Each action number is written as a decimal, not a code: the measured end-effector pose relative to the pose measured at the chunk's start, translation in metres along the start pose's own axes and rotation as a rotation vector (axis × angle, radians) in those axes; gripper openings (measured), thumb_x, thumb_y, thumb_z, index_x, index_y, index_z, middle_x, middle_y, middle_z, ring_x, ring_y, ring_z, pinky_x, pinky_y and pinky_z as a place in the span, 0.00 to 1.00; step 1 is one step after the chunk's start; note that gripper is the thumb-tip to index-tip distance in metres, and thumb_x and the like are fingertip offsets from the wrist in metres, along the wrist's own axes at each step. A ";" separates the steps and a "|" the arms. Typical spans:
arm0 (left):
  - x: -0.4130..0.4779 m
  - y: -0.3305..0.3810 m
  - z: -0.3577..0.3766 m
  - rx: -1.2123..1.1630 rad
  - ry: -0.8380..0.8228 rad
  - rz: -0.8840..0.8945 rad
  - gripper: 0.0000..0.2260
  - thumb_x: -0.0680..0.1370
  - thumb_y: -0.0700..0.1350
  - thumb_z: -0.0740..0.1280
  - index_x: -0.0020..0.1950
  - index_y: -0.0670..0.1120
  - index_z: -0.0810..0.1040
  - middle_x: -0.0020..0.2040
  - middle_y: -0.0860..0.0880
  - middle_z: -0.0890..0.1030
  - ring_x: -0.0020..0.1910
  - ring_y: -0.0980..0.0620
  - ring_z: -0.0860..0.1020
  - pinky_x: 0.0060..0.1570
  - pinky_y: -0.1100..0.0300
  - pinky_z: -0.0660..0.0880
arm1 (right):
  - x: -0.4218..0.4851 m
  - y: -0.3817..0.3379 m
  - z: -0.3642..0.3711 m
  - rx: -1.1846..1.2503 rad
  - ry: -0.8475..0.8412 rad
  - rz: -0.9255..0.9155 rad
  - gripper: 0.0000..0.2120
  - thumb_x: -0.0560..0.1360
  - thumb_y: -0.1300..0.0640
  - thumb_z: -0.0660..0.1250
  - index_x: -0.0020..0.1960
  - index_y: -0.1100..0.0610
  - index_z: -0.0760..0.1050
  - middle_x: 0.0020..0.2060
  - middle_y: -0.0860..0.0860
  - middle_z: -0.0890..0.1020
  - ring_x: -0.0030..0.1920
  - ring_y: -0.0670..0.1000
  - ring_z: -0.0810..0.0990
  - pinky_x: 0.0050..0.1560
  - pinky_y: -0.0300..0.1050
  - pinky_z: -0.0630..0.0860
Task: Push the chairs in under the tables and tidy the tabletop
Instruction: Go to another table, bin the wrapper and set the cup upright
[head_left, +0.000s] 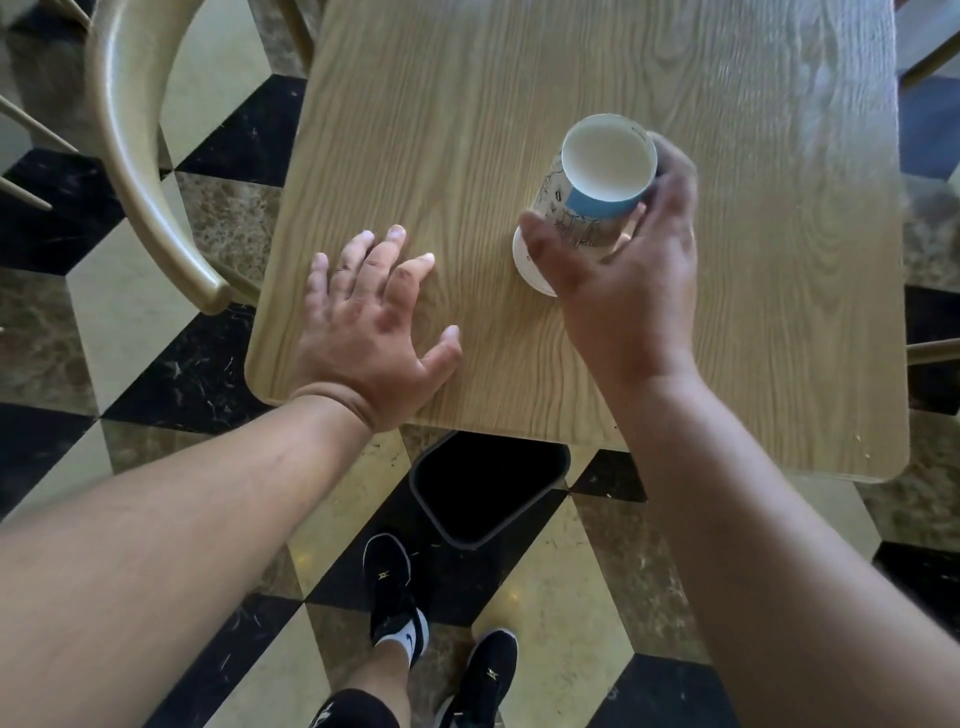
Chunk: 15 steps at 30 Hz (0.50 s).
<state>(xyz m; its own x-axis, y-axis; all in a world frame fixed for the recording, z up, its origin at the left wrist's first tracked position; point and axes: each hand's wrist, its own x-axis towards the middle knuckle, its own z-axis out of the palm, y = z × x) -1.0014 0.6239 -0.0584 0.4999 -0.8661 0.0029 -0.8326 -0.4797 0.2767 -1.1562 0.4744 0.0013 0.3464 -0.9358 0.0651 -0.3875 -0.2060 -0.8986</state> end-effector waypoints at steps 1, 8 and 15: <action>0.000 0.000 0.000 0.001 -0.001 0.002 0.33 0.77 0.66 0.59 0.77 0.51 0.68 0.83 0.45 0.63 0.84 0.42 0.55 0.81 0.35 0.47 | 0.002 -0.002 0.001 -0.024 0.004 -0.032 0.36 0.72 0.42 0.80 0.72 0.53 0.69 0.61 0.42 0.77 0.62 0.44 0.77 0.61 0.46 0.77; 0.001 0.002 -0.002 0.021 -0.024 -0.021 0.35 0.76 0.68 0.57 0.79 0.50 0.68 0.84 0.46 0.62 0.84 0.43 0.54 0.81 0.36 0.46 | -0.050 0.001 -0.011 -0.095 -0.084 -0.151 0.28 0.72 0.45 0.81 0.64 0.54 0.72 0.55 0.42 0.79 0.55 0.47 0.79 0.54 0.46 0.78; 0.000 0.002 -0.001 0.019 -0.002 -0.009 0.34 0.76 0.66 0.58 0.78 0.49 0.68 0.83 0.44 0.63 0.83 0.41 0.56 0.80 0.35 0.48 | -0.128 0.005 -0.034 -0.132 -0.285 -0.257 0.31 0.67 0.49 0.84 0.64 0.56 0.74 0.57 0.46 0.80 0.57 0.50 0.80 0.56 0.46 0.77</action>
<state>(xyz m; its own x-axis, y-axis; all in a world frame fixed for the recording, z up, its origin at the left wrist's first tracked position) -1.0025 0.6230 -0.0569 0.5068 -0.8621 -0.0012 -0.8326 -0.4899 0.2585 -1.2320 0.5829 0.0031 0.6619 -0.7363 0.1408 -0.3574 -0.4751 -0.8041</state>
